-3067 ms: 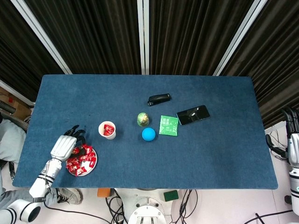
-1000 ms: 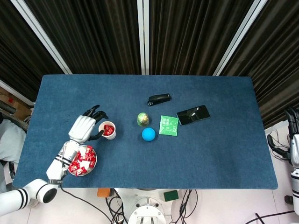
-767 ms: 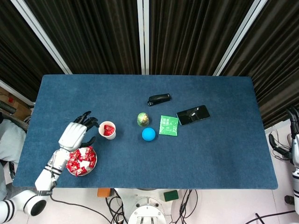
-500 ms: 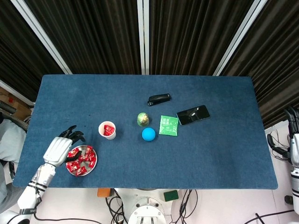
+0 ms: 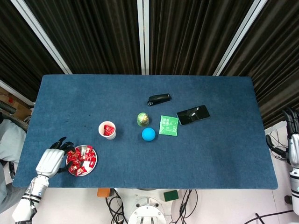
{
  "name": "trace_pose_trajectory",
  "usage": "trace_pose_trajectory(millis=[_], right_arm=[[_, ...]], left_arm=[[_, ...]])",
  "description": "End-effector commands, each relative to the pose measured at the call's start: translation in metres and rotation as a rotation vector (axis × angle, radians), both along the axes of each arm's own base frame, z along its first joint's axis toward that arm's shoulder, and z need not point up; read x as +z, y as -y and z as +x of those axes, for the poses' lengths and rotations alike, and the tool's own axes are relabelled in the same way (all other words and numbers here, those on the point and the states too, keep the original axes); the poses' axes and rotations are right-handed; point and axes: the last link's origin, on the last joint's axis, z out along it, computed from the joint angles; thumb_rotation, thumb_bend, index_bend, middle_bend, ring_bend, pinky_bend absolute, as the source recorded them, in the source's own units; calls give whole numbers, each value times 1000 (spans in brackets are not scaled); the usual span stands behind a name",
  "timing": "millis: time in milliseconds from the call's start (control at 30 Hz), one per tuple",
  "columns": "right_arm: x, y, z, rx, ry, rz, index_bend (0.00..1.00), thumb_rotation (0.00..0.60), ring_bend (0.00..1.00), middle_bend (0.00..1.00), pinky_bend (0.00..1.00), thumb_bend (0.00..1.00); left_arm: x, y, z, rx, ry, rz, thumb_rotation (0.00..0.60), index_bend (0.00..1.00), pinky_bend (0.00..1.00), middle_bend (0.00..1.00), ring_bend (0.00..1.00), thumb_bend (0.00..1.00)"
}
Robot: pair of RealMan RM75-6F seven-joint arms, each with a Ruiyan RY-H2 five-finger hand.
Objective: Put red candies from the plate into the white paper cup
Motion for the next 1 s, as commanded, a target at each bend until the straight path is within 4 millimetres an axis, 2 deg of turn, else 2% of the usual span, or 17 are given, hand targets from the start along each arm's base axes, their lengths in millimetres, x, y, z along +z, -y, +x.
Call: trace_pose_trajectory(millis=[33, 367, 1000], right_arm=[[0, 0, 0, -1, 0, 0, 0, 600, 0, 0, 0, 349], [0, 0, 0, -3, -5, -1, 0, 600, 0, 0, 0, 350], [0, 0, 0, -10, -9, -2, 0, 600, 0, 0, 0, 350]], left_arm=[[-3, 1, -3, 15, 4, -7, 600, 389, 210, 225, 61, 315], [-16, -3, -10, 52, 22, -40, 600, 429, 211, 224, 61, 315], [-22, -5, -16, 73, 19, -63, 600, 464, 211, 224, 61, 315]])
